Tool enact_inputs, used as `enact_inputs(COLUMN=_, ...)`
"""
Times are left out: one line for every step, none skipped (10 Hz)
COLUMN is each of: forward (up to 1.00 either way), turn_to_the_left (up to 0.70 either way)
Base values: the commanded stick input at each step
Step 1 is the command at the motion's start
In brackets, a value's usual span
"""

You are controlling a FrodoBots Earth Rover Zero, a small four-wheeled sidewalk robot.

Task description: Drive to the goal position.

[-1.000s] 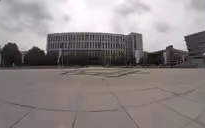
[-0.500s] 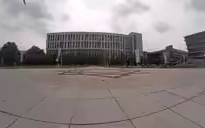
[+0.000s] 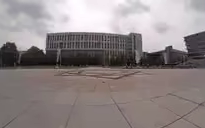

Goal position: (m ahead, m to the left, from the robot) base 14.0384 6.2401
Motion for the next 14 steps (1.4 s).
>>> enact_inputs(forward=0.60, turn_to_the_left=0.00)
enact_inputs(forward=0.60, turn_to_the_left=0.00)
enact_inputs(forward=0.60, turn_to_the_left=0.00)
enact_inputs(forward=0.60, turn_to_the_left=0.00)
enact_inputs(forward=0.60, turn_to_the_left=0.00)
enact_inputs(forward=0.60, turn_to_the_left=0.00)
enact_inputs(forward=0.60, turn_to_the_left=0.00)
enact_inputs(forward=0.60, turn_to_the_left=0.00)
enact_inputs(forward=0.60, turn_to_the_left=0.00)
enact_inputs(forward=0.60, turn_to_the_left=0.00)
enact_inputs(forward=0.60, turn_to_the_left=0.00)
enact_inputs(forward=0.60, turn_to_the_left=0.00)
enact_inputs(forward=0.60, turn_to_the_left=0.00)
enact_inputs(forward=0.60, turn_to_the_left=0.00)
